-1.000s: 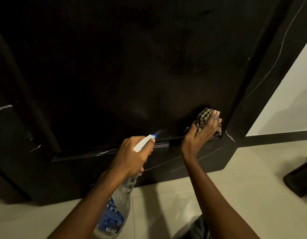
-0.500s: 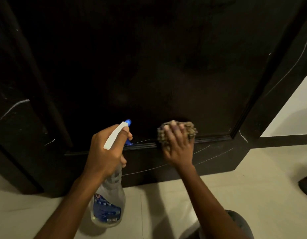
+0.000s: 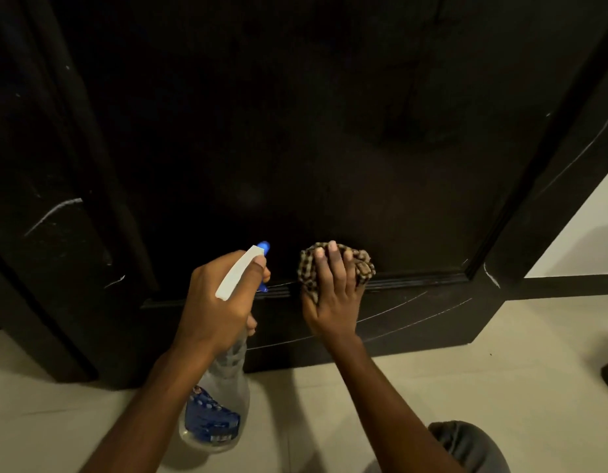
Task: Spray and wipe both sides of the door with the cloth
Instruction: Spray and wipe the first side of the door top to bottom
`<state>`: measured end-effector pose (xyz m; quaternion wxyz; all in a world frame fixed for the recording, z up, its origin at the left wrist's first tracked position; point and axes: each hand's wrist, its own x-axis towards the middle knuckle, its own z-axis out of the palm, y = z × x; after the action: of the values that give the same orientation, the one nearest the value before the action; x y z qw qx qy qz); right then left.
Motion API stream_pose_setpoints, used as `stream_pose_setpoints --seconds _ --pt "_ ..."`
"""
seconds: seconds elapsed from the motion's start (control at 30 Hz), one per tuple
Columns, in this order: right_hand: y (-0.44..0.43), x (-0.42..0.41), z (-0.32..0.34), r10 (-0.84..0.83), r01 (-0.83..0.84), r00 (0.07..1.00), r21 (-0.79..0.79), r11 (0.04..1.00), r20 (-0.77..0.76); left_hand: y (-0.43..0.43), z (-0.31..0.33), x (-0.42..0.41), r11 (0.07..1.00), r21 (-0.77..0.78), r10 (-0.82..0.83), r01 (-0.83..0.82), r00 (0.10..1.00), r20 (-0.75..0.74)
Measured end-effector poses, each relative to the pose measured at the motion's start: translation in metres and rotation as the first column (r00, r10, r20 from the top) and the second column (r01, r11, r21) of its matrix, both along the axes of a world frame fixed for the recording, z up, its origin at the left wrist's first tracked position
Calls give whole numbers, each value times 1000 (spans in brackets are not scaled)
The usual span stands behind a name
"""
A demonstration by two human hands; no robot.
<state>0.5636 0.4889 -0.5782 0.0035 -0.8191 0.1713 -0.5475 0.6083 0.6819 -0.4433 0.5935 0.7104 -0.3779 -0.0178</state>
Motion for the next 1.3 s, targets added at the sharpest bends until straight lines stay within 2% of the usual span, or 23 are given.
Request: stream_pose_setpoints --seconds 0.03,0.1,0.17,0.23,0.37,0.43,0.5,0.57,0.63,0.7,0.77,0.83,0.9,0.93,0.97,1.03,1.07,1.1,1.13,1.2,1.27,1.3 --pt "-9 -7 0 -6 6 1000 25 1000 18 -5 1 -3 1000 12 -15 15 1000 -7" --pt "-30 -23 3 -70 25 982 247 969 176 -19 4 -11 998 34 -51 52 998 -32" --pt "-60 -42 13 -196 10 914 461 887 356 -34 5 -18 995 50 -88 91 995 -46" --pt "-96 -64 25 -302 -17 844 585 811 443 -46 6 -24 991 55 -120 123 991 -52" --pt "-123 -81 41 -407 -94 760 705 703 507 -60 6 -33 985 20 -167 169 984 -55" --pt "-105 -70 48 -442 -161 721 749 643 534 -61 5 -36 986 -3 -169 169 984 -55" --pt "-73 -50 51 -443 -189 722 768 612 531 -57 5 -36 988 -5 -156 156 987 -37" --pt "-35 -30 51 -356 -147 794 724 674 492 -48 8 -33 990 -1 -141 141 990 -8" --pt "-5 -12 52 -227 -73 887 607 791 402 -33 12 -27 994 4 -111 111 994 9" --pt "5 0 64 -153 14 948 445 896 278 -15 17 -17 997 -9 -76 76 997 7" --pt "2 2 82 -113 83 983 191 978 147 4 24 -6 998 -38 -47 47 999 -3" --pt "-6 -2 106 -72 73 997 -95 993 16 22 31 2 999 -49 -16 16 1000 -9" --pt "-12 -4 134 -54 38 997 -257 966 -55 35 41 8 999 -47 10 -11 1000 -21" --pt "-10 -1 149 -63 58 998 -254 966 -14 41 46 12 999 -49 21 -23 999 -28" --pt "-4 7 166 -91 104 992 -177 979 82 46 51 15 998 -49 32 -34 999 -36" --pt "17 28 199 -187 146 930 150 978 316 57 60 21 997 -51 55 -58 997 -53" --pt "30 38 212 -228 121 897 285 951 380 64 65 25 996 -58 65 -68 996 -58" --pt "43 46 220 -238 102 889 336 936 392 70 70 28 995 -68 72 -76 996 -58" --pt "55 53 223 -210 100 909 300 949 360 76 75 31 994 -79 77 -81 995 -57" --pt "73 62 216 -85 83 981 19 996 176 87 84 36 991 -94 95 -100 994 -53" --pt "81 65 209 -4 -13 999 -346 938 -47 96 93 41 986 -100 128 -132 991 -44" --pt "81 67 212 8 -55 994 -450 892 -105 101 98 44 984 -104 143 -146 989 -39"
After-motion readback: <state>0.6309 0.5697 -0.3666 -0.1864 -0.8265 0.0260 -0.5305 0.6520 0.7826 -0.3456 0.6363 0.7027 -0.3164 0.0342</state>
